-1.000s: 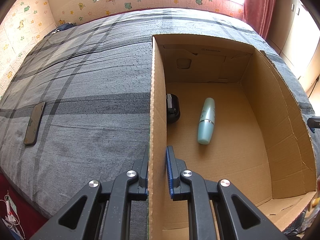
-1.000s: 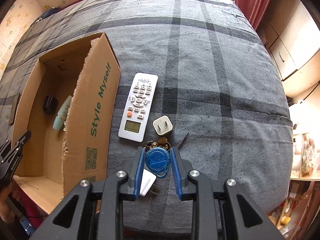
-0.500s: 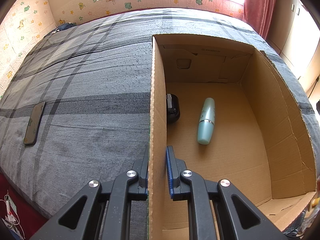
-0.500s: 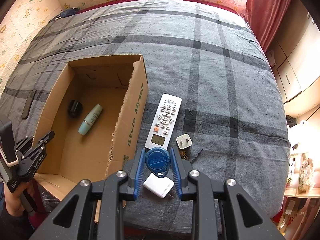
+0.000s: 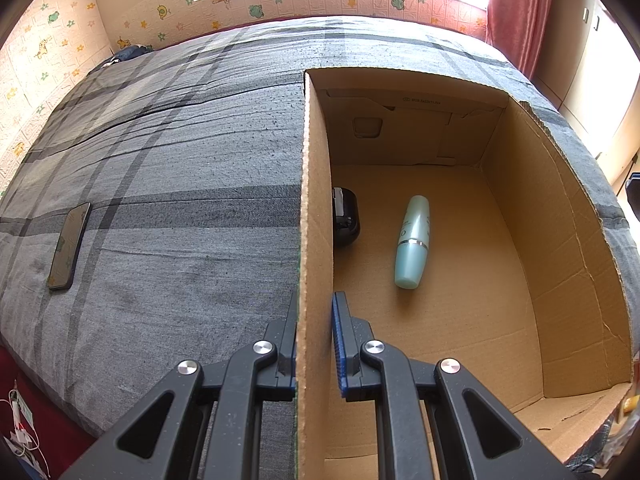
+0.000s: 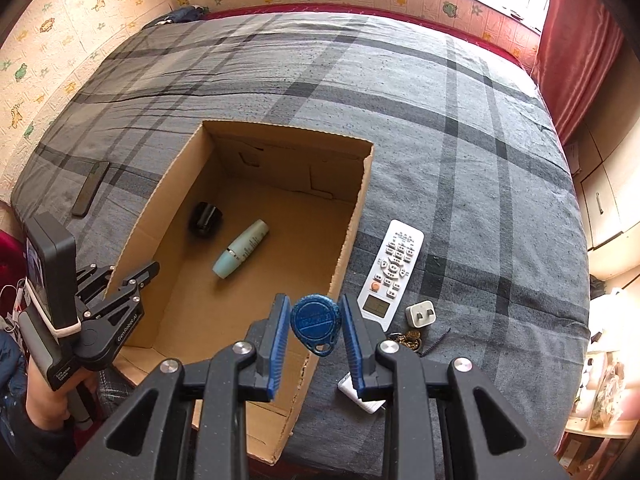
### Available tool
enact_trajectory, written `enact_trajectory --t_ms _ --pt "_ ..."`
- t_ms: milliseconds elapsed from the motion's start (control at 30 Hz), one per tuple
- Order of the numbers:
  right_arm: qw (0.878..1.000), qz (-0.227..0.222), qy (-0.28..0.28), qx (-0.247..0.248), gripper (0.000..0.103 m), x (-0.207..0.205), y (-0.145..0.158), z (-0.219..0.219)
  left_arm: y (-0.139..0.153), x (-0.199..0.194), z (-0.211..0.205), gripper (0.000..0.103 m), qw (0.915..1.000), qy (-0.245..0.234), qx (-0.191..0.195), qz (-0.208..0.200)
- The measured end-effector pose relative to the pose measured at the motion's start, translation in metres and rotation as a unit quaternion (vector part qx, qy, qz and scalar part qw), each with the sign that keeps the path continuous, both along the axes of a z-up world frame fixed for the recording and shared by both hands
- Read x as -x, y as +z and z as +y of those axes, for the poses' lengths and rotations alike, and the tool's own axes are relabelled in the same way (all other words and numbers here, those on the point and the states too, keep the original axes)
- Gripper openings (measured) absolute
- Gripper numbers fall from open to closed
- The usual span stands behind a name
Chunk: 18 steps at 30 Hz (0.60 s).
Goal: Organize rigid objects
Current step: 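Carry the blue key fob with the right gripper over the box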
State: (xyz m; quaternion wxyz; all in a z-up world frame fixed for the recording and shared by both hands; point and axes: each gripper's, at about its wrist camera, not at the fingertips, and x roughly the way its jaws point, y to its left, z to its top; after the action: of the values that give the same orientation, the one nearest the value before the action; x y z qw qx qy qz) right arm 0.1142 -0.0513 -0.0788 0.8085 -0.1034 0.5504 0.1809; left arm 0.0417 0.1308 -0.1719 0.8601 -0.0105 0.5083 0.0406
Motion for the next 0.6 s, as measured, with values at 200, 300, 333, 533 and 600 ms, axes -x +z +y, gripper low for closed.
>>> enact_trajectory --t_ms 200,300,333,533,600 --pt "1.000 0.003 0.022 0.001 0.027 -0.001 -0.008 0.024 0.000 0.000 0.000 0.014 1.0000 -0.001 -0.003 0.000" --pt "0.999 0.008 0.035 0.006 0.027 0.000 -0.016 0.036 0.000 0.000 0.000 0.014 1.0000 -0.001 -0.001 0.000" --pt "0.999 0.011 0.038 0.006 0.027 0.000 -0.018 0.040 0.000 0.000 0.000 0.014 1.0000 -0.001 -0.001 0.000" --pt "0.998 0.025 0.051 0.011 0.027 -0.002 -0.036 0.062 0.000 0.000 0.000 0.014 1.0000 -0.001 -0.002 0.000" --pt "0.998 0.030 0.052 0.012 0.027 -0.003 -0.043 0.068 0.000 0.000 0.000 0.014 1.0000 -0.001 -0.001 0.000"
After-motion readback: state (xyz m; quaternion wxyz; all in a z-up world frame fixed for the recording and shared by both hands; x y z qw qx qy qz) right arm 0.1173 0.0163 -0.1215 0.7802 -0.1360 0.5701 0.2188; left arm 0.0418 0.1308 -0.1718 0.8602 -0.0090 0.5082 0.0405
